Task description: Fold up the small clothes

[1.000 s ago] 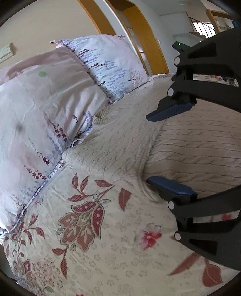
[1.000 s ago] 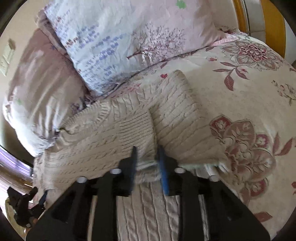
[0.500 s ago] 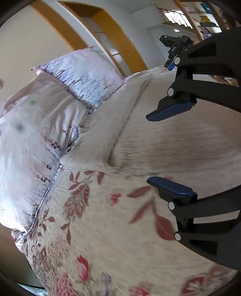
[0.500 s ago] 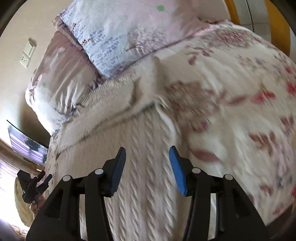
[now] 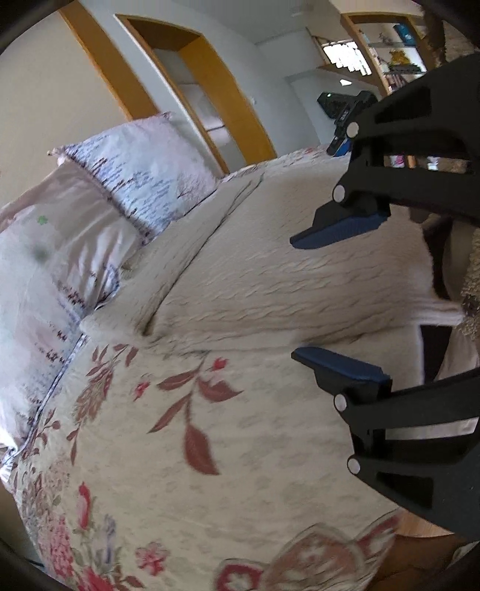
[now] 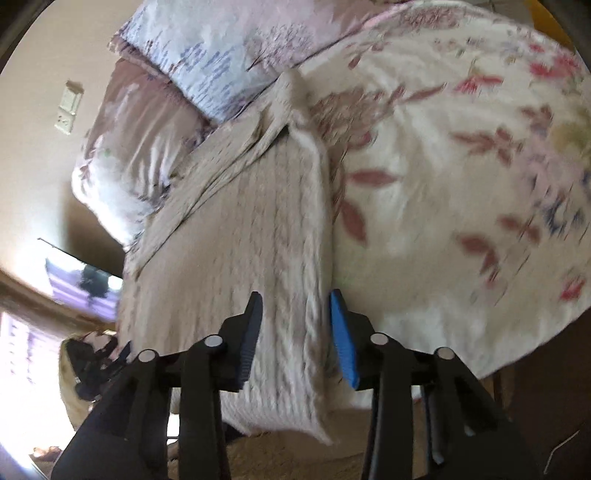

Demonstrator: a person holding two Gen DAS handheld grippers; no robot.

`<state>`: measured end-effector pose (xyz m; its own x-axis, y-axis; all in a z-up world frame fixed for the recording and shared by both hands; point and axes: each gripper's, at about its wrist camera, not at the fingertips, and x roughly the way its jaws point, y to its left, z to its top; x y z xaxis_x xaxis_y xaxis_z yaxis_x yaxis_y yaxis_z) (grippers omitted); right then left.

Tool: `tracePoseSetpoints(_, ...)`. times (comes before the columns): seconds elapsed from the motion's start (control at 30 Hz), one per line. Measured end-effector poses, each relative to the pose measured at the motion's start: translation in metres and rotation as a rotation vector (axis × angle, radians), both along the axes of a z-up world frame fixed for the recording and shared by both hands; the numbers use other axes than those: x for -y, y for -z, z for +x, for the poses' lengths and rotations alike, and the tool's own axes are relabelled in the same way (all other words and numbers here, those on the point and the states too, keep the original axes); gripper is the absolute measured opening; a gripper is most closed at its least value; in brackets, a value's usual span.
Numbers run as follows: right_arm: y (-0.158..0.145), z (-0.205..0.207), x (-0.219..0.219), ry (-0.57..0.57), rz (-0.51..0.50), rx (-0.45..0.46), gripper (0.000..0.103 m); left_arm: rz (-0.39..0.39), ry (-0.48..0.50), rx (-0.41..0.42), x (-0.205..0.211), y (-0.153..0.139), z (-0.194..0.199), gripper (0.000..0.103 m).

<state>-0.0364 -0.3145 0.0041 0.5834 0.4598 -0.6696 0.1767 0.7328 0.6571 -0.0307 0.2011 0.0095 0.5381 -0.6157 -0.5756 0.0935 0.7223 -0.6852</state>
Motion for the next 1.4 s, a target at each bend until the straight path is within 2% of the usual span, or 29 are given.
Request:
tracePoseSetpoints(0.07, 0.001, -0.005, -0.005, -0.03, 0.028, 0.011, 0.036, -0.006, 0.02, 0.008, 0.003, 0.001, -0.006, 0.05)
tracePoseSetpoints(0.13, 0.004, -0.009, -0.01, -0.066, 0.075, 0.015, 0.033, -0.046, 0.051, 0.005, 0.005, 0.003, -0.012, 0.047)
tracePoseSetpoints(0.23, 0.007, -0.015, -0.018, -0.114, 0.102, 0.024, 0.033, -0.113, 0.09, -0.034, 0.007, 0.012, -0.018, 0.045)
tracePoseSetpoints(0.3, 0.007, -0.02, -0.023, -0.142, 0.112, 0.031, 0.033, -0.131, 0.112, -0.042, 0.009, 0.017, -0.024, 0.037)
tracePoseSetpoints(0.37, 0.007, -0.025, -0.025, -0.165, 0.133, 0.036, 0.033, -0.151, 0.124, -0.042, 0.008, 0.019, -0.029, 0.037)
tracePoseSetpoints(0.53, 0.003, -0.035, -0.036, -0.231, 0.121, 0.043, 0.032, -0.145, 0.169, -0.036, 0.014, 0.019, -0.04, 0.037)
tracePoseSetpoints(0.6, 0.003, -0.038, -0.042, -0.248, 0.098, 0.039, 0.03, -0.136, 0.18, -0.038, 0.017, 0.019, -0.042, 0.037)
tracePoseSetpoints(0.67, 0.004, -0.04, -0.046, -0.257, 0.081, 0.034, 0.019, -0.126, 0.188, -0.042, 0.02, 0.02, -0.042, 0.034)
tracePoseSetpoints(0.73, 0.003, -0.04, -0.047, -0.252, 0.063, 0.045, 0.011, -0.118, 0.186, -0.045, 0.022, 0.02, -0.04, 0.02)
tracePoseSetpoints(0.77, 0.001, -0.04, -0.047, -0.245, 0.053, 0.057, 0.01, -0.118, 0.187, -0.044, 0.024, 0.019, -0.037, 0.01)
tracePoseSetpoints(0.8, -0.002, -0.04, -0.047, -0.235, 0.04, 0.078, 0.009, -0.115, 0.183, -0.038, 0.024, 0.018, -0.035, 0.008)
tracePoseSetpoints(0.97, -0.03, -0.039, -0.046, -0.184, -0.055, 0.2, 0.009, -0.081, 0.159, 0.019, 0.021, 0.003, -0.032, 0.007)
tracePoseSetpoints(1.17, -0.058, -0.037, -0.043, -0.088, -0.197, 0.333, 0.008, -0.023, 0.086, 0.092, 0.013, -0.021, -0.02, 0.007)
tracePoseSetpoints(1.4, -0.082, -0.023, -0.041, 0.031, -0.344, 0.453, 0.008, 0.049, -0.007, 0.168, 0.007, -0.06, 0.019, 0.006)
